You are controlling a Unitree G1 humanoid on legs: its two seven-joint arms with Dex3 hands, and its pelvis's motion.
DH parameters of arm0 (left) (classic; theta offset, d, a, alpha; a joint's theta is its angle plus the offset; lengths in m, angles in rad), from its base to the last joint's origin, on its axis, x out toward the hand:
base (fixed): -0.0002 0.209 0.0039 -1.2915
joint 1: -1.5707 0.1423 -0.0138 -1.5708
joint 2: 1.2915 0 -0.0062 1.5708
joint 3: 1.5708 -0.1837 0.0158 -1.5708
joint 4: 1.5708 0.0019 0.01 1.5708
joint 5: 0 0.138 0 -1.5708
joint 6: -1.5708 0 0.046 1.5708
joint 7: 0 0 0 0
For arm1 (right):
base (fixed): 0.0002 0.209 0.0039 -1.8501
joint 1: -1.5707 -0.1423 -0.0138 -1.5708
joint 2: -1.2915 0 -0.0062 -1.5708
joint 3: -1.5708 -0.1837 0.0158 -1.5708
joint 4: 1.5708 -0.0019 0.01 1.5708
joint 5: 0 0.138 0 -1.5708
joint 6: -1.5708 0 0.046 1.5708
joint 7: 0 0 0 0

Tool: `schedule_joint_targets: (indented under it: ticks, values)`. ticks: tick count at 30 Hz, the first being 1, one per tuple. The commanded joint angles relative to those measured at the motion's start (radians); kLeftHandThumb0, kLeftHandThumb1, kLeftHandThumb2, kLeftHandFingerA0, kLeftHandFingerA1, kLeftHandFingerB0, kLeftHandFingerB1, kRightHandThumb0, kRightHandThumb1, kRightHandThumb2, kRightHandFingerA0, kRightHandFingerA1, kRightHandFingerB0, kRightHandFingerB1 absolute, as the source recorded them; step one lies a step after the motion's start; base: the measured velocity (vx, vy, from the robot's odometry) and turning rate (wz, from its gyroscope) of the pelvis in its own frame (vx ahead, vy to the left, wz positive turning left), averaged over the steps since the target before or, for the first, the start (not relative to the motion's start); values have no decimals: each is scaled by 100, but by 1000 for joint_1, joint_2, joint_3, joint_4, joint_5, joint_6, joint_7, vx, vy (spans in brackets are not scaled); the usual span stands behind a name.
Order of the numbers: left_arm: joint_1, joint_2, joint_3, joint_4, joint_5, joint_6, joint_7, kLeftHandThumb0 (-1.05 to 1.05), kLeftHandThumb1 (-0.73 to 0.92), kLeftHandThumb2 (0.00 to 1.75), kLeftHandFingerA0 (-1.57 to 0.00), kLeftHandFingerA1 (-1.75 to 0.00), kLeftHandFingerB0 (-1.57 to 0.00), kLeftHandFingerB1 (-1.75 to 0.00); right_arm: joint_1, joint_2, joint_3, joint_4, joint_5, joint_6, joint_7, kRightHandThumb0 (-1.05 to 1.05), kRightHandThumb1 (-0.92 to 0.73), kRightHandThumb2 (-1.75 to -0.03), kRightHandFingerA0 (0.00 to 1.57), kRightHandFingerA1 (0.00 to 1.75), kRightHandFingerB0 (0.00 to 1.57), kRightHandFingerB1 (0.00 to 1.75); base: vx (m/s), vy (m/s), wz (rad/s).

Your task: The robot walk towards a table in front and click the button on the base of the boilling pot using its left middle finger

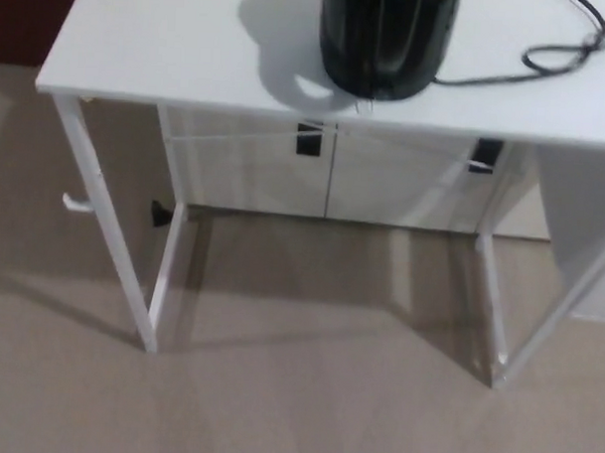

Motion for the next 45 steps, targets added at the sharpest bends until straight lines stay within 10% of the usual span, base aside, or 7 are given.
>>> schedule_joint_targets:
  ticks: [1, 45]
  values:
    - [-25, -10, -15, 10, 12, 1, 24, -21, 45, 57, -52, -46, -45, -38, -12, -44, -11, -2, -11, 0, -15, -10, -47, -54, 54, 51, 40, 42, 497, -134, 29]
    - [-18, 0, -32, -2, 30, -51, 65, -27, 43, 59, -63, -51, -47, -41, -72, -49, 36, -17, -37, 31, -36, -8, -50, -54, 56, 49, 40, 41, 223, 11, -5]
